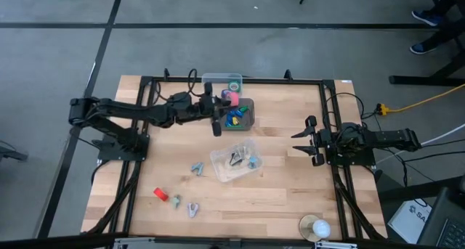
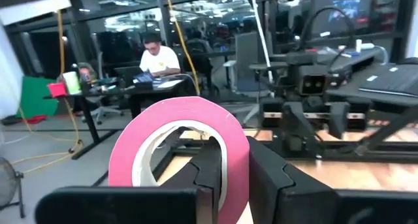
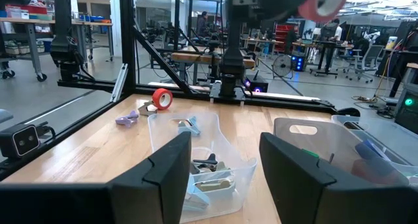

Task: Pick and place Stapler, Stapler remover, tape
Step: Put the pink tape into the top transparent bin

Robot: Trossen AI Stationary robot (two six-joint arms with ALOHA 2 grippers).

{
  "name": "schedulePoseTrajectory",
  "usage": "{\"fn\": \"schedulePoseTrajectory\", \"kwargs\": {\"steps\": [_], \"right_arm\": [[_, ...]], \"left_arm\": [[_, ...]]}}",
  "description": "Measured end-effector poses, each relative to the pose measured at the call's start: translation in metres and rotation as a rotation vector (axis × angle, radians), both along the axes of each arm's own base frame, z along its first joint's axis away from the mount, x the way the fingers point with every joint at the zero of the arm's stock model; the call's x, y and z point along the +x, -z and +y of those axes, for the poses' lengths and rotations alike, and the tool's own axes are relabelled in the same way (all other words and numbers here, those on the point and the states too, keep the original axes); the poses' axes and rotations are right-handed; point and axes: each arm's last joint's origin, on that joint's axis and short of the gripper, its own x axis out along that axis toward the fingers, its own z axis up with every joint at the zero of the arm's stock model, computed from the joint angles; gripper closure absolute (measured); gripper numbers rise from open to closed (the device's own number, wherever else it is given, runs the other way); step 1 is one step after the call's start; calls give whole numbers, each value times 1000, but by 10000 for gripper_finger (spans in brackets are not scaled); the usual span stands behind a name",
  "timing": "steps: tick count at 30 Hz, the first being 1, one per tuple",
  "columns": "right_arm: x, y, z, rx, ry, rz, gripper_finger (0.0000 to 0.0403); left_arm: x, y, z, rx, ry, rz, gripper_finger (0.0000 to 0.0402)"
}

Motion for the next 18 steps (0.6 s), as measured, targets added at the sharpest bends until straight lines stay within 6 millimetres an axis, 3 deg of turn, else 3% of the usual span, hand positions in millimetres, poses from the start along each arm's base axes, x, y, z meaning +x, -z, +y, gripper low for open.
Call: {"fn": "schedulePoseTrajectory", "kwargs": {"steps": [9,18], "right_arm": [[0,0,0,0,0,0,215],[0,0,0,0,0,0,215]], "left_arm": [[17,26,34,-68,-92,-20,360],[21,54,87,-106,-316,85,357]]}}
